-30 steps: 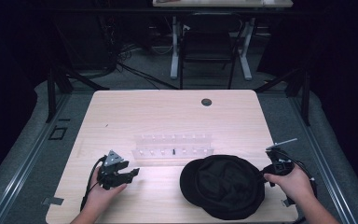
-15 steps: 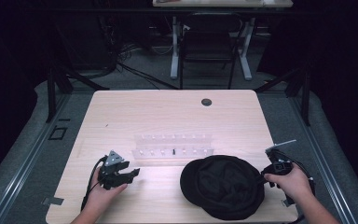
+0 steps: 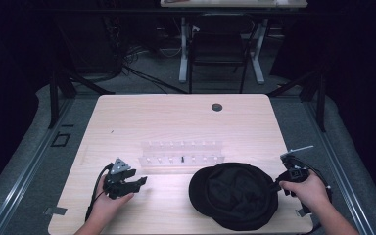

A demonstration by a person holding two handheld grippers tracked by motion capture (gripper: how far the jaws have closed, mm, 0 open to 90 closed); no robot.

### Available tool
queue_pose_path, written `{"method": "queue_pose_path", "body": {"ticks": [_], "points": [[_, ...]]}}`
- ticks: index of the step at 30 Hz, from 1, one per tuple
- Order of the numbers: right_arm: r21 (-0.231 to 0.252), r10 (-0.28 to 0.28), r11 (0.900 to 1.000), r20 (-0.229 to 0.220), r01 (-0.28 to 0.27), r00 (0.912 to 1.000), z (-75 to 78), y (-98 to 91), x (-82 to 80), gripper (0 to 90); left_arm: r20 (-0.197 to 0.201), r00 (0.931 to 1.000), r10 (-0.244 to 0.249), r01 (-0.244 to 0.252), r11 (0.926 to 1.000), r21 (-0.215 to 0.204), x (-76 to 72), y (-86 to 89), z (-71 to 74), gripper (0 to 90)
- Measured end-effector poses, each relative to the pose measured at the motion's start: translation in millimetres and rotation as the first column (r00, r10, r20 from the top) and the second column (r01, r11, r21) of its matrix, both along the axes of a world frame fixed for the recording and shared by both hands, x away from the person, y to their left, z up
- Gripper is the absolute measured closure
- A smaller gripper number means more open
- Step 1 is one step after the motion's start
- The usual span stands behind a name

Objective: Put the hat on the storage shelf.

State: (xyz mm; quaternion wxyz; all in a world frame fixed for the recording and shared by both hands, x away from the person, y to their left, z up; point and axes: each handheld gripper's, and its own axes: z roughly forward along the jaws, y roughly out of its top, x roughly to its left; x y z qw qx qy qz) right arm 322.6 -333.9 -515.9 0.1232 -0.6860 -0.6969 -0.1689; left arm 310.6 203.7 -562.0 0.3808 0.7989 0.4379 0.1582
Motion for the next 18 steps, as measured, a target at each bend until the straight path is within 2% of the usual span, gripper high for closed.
{"method": "queue_pose_path", "body": {"ticks": [3, 4, 5, 6, 7, 8, 9, 10, 11, 12, 13, 14, 18], "points": [[-0.006, 0.006, 1.0, -0.002, -0.006, 1.0, 5.4, -1.0, 1.0, 87.7, 0.003, 1.0, 0.0, 0.0, 1.0, 0.003, 0.0, -0.1, -0.1, 43.8], [0.005, 0.019, 0.9998, -0.006, -0.019, 0.9998, 7.2, -2.1, 1.1, 87.7, 0.004, 1.0, 0.0, 0.0, 1.0, 0.004, -0.1, -0.2, 0.0, 43.8], [0.004, -0.004, 1.0, 0.008, 0.004, 1.0, 7.6, -0.5, 0.3, 87.8, 0.004, 1.0, 0.0, 0.0, 1.0, 0.003, -0.2, -0.2, 0.0, 43.8], [0.015, 0.008, 0.9999, 0.001, -0.008, 1.0, 9.1, -1.7, 0.4, 87.8, 0.004, 1.0, 0.0, -0.001, 1.0, 0.002, -0.2, -0.2, 0.0, 43.8], [0.007, -0.005, 1.0, 0.009, 0.005, 0.9999, 10.0, -0.5, -0.1, 87.9, 0.003, 1.0, 0.001, -0.001, 1.0, 0.002, -0.2, -0.2, 0.0, 43.8], [0.009, 0.014, 0.9999, 0.001, -0.014, 0.9999, 12.6, -1.6, 0.5, 87.8, 0.002, 1.0, 0.001, -0.001, 1.0, 0.001, -0.2, -0.2, 0.0, 43.8], [0.009, -0.003, 1.0, 0.016, 0.003, 0.9999, 13.3, -0.7, -0.1, 87.8, 0.002, 1.0, 0.001, -0.001, 1.0, 0.001, -0.2, -0.2, 0.0, 43.8], [0.0, 0.02, 0.9998, -0.002, -0.02, 0.9998, 16.8, -1.9, 1.0, 87.9, 0.003, 1.0, -0.001, 0.001, 1.0, 0.004, -0.2, -0.1, 0.0, 43.8], [0.004, 0.022, 0.9997, -0.001, -0.022, 0.9998, 18.8, -2.4, 1.0, 87.9, 0.002, 1.0, -0.001, 0.001, 1.0, 0.001, -0.3, -0.2, 0.1, 43.8], [-0.004, 0.015, 0.9999, 0.002, -0.015, 0.9999, 20.9, -2.4, 1.0, 87.9, 0.002, 1.0, -0.001, 0.001, 1.0, 0.001, -0.3, -0.1, 0.2, 43.8], [0.016, -0.007, 0.9998, 0.011, 0.006, 0.9999, 21.9, -2.1, 0.4, 87.9, 0.002, 1.0, -0.001, 0.001, 1.0, 0.001, -0.3, 0.0, 0.3, 43.8], [0.002, -0.017, 0.9999, 0.016, 0.017, 0.9997, 23.9, -1.2, 0.2, 87.9, 0.002, 1.0, 0.0, 0.0, 1.0, 0.002, -0.2, 0.1, 0.2, 43.8], [-0.006, 0.012, 0.9999, 0.008, -0.012, 0.9999, 31.8, -2.9, 1.2, 87.9, -0.012, 0.9998, -0.016, 0.016, 0.9999, -0.002, 0.2, 1.2, 0.9, 43.8]]}}
